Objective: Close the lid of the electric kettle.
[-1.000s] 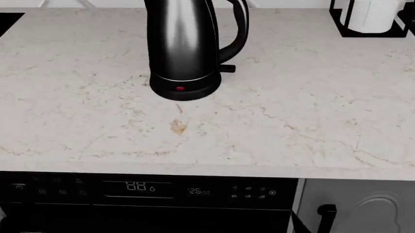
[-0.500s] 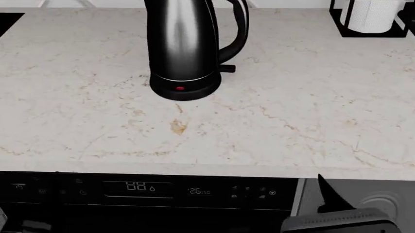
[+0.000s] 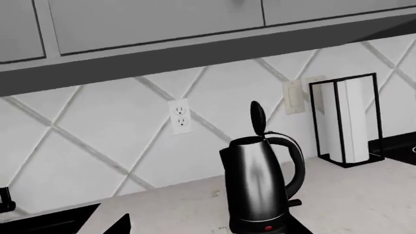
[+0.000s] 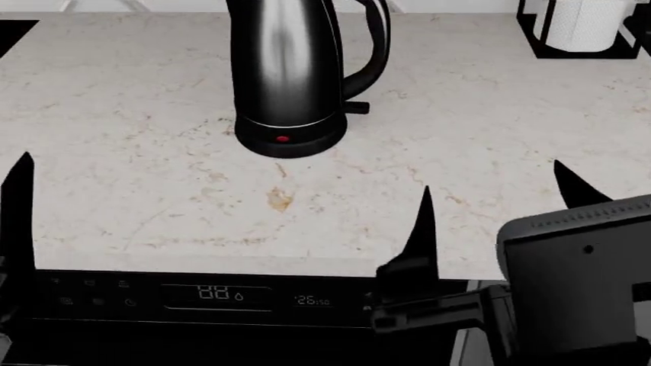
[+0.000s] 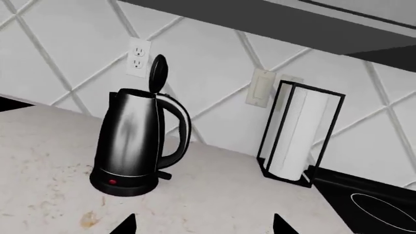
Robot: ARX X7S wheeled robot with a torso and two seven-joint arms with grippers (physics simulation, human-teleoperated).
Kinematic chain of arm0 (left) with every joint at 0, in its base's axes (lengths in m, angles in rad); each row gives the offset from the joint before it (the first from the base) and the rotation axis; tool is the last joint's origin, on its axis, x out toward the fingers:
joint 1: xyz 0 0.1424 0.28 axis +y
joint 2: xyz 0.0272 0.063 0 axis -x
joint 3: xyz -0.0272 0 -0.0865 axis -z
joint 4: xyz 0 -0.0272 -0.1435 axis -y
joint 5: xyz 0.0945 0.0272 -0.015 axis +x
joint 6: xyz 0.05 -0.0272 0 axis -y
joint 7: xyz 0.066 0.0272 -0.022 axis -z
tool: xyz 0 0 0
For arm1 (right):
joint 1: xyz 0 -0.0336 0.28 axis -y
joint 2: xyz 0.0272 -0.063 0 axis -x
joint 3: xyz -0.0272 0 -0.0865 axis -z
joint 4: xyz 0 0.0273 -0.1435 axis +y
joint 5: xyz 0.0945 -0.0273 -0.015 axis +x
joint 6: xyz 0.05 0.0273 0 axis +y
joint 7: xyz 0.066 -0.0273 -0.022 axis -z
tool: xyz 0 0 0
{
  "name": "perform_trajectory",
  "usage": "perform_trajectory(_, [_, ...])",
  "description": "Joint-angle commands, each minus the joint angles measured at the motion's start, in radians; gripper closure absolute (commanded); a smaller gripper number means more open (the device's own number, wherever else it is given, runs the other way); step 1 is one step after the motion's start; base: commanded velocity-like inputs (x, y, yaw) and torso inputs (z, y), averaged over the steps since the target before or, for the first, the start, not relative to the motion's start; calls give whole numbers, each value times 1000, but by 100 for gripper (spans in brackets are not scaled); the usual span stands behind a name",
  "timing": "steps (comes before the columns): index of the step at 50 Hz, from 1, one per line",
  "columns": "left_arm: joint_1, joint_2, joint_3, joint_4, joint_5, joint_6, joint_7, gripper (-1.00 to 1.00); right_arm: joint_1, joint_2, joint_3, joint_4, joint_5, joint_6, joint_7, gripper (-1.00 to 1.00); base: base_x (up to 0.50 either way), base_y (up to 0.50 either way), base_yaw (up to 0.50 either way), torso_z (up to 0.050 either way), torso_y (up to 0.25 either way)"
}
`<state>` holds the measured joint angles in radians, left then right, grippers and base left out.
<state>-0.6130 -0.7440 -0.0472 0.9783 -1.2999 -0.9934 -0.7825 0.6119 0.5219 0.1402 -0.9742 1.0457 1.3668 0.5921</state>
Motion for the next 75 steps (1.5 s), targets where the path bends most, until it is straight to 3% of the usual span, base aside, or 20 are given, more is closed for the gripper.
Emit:
perform_trajectory(1, [-256,-76,48,-48,-254,-55,-148,-100,343,72,-6,108,509,186,349,-100,0,0,0,0,0])
perform_trajectory(4, [-320,-83,71,-56,-296,-64,-177,-100,400,93,-56,153,567,166,407,-100,0,0,0,0,0])
perform_trajectory(12, [-459,-75,136,-108,-335,-102,-203,-100,492,119,-119,213,537,150,379,-100,0,0,0,0,0])
perform_trajectory(17, [-491,-59,161,-137,-320,-114,-193,-100,511,127,-151,230,456,137,309,-100,0,0,0,0,0])
perform_trajectory(28, [-546,-64,182,-174,-334,-126,-196,-100,597,152,-187,249,479,120,323,-100,0,0,0,0,0])
perform_trajectory(49, [-556,-77,186,-183,-335,-118,-191,-100,657,182,-271,252,530,108,389,-100,0,0,0,0,0])
perform_trajectory(75, [-545,-82,197,-182,-325,-106,-179,-100,695,207,-328,246,524,77,384,-100,312,0,0,0,0])
